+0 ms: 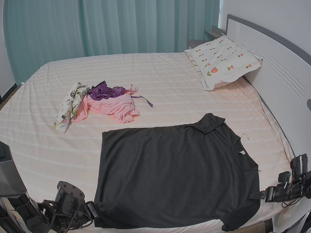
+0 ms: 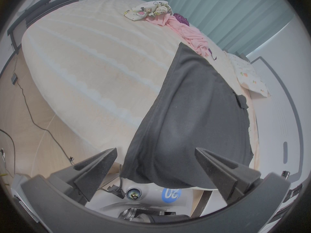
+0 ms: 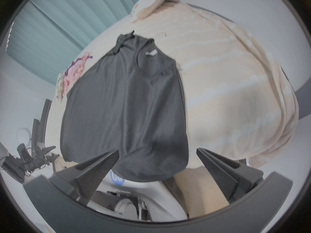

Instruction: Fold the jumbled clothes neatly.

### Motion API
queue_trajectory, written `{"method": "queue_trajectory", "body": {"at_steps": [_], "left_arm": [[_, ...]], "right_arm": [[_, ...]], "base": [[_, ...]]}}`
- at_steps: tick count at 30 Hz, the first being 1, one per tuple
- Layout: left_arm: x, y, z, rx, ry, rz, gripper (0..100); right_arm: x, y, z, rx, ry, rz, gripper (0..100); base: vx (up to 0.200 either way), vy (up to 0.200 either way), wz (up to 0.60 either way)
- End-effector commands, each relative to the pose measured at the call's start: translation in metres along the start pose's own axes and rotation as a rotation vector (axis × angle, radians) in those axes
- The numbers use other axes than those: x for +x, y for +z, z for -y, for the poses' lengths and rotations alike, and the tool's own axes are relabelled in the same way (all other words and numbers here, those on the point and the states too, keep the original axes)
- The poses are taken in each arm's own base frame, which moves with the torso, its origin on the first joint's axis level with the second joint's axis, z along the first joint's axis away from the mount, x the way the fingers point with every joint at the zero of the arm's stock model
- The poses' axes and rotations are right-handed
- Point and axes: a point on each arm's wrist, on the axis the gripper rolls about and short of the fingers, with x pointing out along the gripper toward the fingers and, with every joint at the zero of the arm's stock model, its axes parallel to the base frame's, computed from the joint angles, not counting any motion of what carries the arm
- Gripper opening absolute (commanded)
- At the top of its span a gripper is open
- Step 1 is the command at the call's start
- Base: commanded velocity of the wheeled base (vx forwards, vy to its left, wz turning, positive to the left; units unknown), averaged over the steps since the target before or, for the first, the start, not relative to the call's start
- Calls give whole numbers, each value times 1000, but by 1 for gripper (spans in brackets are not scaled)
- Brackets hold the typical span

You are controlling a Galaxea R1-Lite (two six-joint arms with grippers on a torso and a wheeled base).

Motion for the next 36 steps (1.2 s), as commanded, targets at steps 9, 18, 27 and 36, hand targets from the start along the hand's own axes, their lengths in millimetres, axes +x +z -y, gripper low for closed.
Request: {"method": "queue_trajectory", "body": {"at_steps": [9, 18, 27, 36], "left_arm": [[2, 12, 5, -108, -101, 23, 100], [4, 12, 3, -186, -104, 4, 100], [7, 13, 5, -200, -118, 16, 100], [7, 13, 5, -230, -120, 20, 100]], "right_arm": [[-2, 66, -45, 248, 188, 178, 100], [44, 131, -83, 401, 329, 246, 100], [116, 175, -117, 463, 361, 250, 100], [161, 206, -135, 461, 332, 356, 100]], "base": [[0, 0, 0], [0, 0, 0], [0, 0, 0], [0, 0, 0]]}}
